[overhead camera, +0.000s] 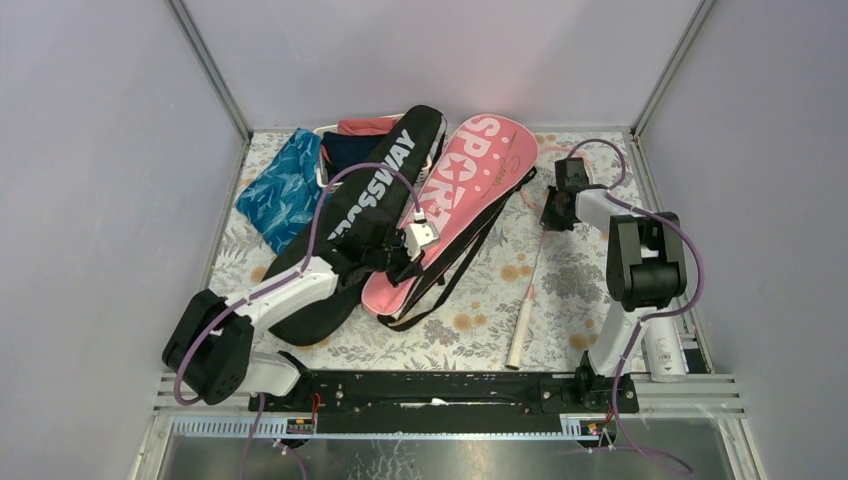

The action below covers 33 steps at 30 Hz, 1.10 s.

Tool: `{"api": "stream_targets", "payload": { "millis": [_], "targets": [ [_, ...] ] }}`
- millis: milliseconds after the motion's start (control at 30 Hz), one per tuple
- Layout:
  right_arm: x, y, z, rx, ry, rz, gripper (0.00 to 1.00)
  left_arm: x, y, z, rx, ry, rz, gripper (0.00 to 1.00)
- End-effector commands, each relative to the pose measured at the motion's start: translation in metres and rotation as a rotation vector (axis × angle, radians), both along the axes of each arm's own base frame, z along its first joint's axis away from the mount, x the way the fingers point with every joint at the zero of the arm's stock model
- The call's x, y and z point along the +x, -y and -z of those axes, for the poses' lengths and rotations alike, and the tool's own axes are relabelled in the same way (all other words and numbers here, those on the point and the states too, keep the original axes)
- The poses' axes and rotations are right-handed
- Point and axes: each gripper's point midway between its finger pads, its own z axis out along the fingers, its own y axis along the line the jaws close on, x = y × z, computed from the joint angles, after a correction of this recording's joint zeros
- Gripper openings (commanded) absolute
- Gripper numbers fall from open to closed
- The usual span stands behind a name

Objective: Pack up the badminton gear
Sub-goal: Pick up the racket from the center of the board.

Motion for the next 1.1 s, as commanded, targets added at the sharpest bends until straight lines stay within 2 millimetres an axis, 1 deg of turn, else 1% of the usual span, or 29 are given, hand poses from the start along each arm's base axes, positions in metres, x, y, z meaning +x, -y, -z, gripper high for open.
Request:
{"api": "stream_targets", "payload": {
  "millis": [0,33,100,233,267,400,467,500,633,700,833,933,1000,1067],
  "targets": [
    [-0.012,0.0,-0.036,0.013,0.047,-0.014,0.0,0.018,0.018,-0.026,-0.056,0.071,0.04,0.16],
    [-0.015,0.001,-0.039,0.012,0.049,-0.015,0.0,0.018,0.019,-0.027,-0.057,0.069,0.038,0.13],
    [-0.022,0.002,-0.045,0.011,0.05,-0.023,0.0,0.024,0.022,-0.031,-0.064,0.06,0.007,0.01],
    [-0.037,0.004,-0.049,0.011,0.042,-0.044,0.0,0.038,0.026,-0.037,-0.083,0.046,-0.071,0.0],
    [-0.041,0.005,-0.049,0.01,0.04,-0.048,0.0,0.04,0.027,-0.037,-0.082,0.043,-0.077,0.02],
    [-0.051,0.013,-0.05,-0.015,0.035,-0.056,0.0,0.05,0.037,-0.03,-0.054,0.059,-0.09,0.43],
    [-0.057,0.018,-0.049,-0.026,0.025,-0.054,0.0,0.054,0.048,-0.025,-0.028,0.067,-0.094,0.59],
    [-0.059,0.019,-0.048,-0.025,0.022,-0.051,0.0,0.057,0.054,-0.022,-0.012,0.073,-0.106,0.63],
    [-0.068,0.024,-0.048,-0.023,0.016,-0.048,0.0,0.072,0.078,-0.009,0.032,0.079,-0.153,0.73],
    [-0.073,0.024,-0.049,-0.02,0.01,-0.057,0.0,0.082,0.09,0.001,0.073,0.097,-0.172,0.74],
    [-0.08,0.021,-0.054,-0.007,0.003,-0.08,0.0,0.1,0.113,0.028,0.15,0.094,-0.209,0.75],
    [-0.084,0.021,-0.056,-0.009,0.005,-0.09,0.0,0.114,0.121,0.039,0.197,0.128,-0.249,0.74],
    [-0.087,0.022,-0.057,-0.01,0.004,-0.088,0.0,0.124,0.121,0.046,0.242,0.165,-0.285,0.73],
    [-0.089,0.018,-0.056,0.015,0.003,-0.104,0.0,0.132,0.121,0.049,0.264,0.182,-0.302,0.72]
  ]
}}
